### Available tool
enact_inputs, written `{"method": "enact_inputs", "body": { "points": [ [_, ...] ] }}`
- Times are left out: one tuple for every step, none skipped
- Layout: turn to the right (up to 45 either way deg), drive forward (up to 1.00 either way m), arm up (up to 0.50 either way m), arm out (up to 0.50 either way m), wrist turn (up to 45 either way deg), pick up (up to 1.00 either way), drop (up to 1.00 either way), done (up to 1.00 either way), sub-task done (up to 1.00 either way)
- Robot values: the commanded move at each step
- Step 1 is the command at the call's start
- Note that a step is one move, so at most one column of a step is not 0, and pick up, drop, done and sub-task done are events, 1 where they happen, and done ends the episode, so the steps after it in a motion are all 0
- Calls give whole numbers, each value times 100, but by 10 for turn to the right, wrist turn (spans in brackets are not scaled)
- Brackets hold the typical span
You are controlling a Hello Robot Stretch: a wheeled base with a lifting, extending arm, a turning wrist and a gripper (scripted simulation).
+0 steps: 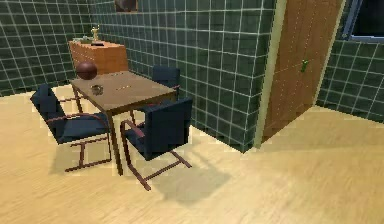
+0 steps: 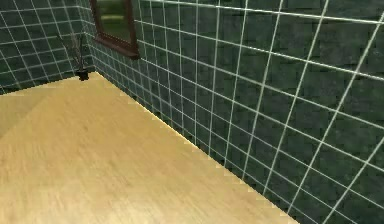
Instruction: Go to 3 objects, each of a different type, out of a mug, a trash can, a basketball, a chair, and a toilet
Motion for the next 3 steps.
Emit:
{"method": "enact_inputs", "body": {
  "points": [
    [-60, 0, 0, 0, 0, 0, 0, 0, 0],
    [0, 50, 0, 0, 0, 0, 0, 0, 0],
    [0, 0, 0, 0, 0, 0, 0, 0, 100]
  ]
}}
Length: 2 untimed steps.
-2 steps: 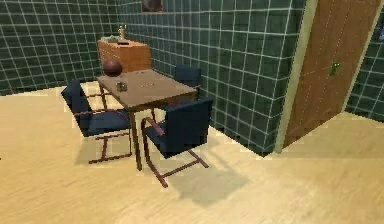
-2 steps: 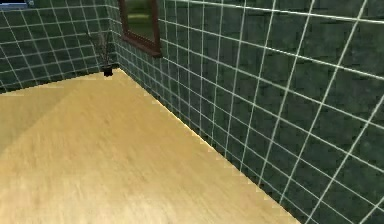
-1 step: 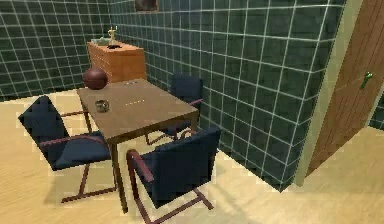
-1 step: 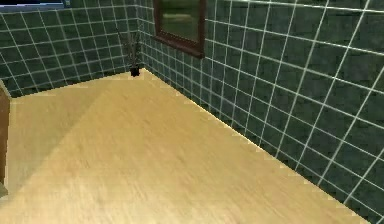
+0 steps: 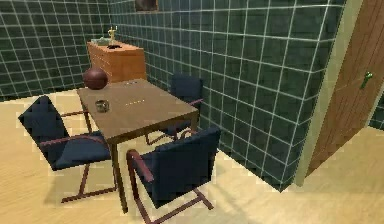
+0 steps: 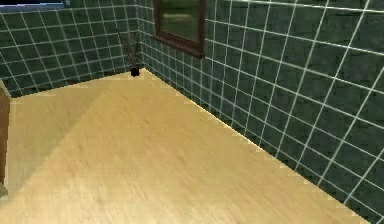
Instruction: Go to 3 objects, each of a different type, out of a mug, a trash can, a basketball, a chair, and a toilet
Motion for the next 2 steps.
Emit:
{"method": "enact_inputs", "body": {
  "points": [
    [-210, 0, 0, 0, 0, 0, 0, 0, 0],
    [0, 40, 0, 0, 0, 0, 0, 0, 0]
  ]
}}
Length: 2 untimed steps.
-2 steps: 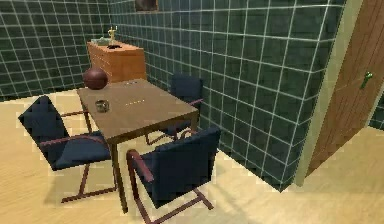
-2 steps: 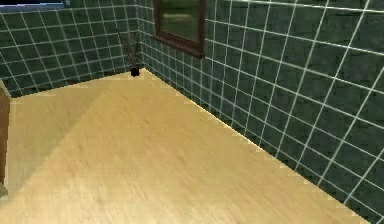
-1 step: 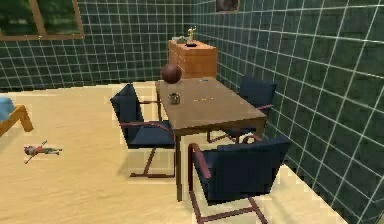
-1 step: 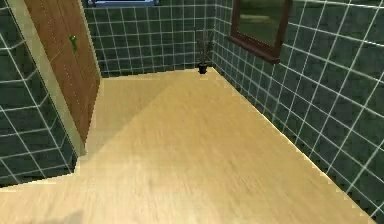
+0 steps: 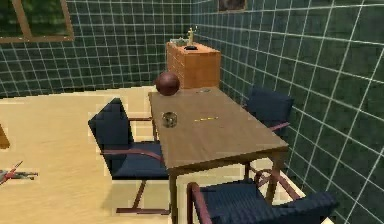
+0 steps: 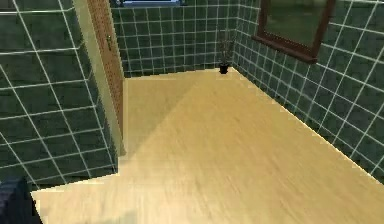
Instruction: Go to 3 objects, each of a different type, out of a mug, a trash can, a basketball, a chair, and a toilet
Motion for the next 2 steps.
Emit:
{"method": "enact_inputs", "body": {
  "points": [
    [0, 0, 0, 0, 0, 0, 0, 0, 100],
    [-420, 0, 0, 0, 0, 0, 0, 0, 0]
  ]
}}
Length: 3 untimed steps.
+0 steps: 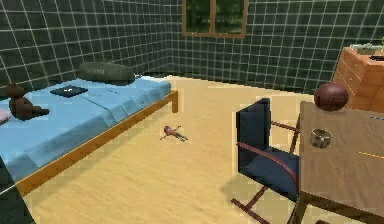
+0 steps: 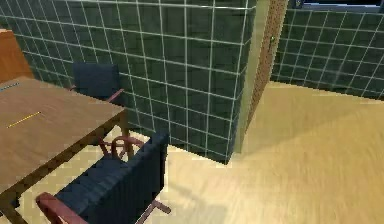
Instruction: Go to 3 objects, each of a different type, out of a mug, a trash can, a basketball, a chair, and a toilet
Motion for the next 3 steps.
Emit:
{"method": "enact_inputs", "body": {
  "points": [
    [0, 80, 0, 0, 0, 0, 0, 0, 0],
    [450, 0, 0, 0, 0, 0, 0, 0, 0],
    [90, 0, 0, 0, 0, 0, 0, 0, 0]
  ]
}}
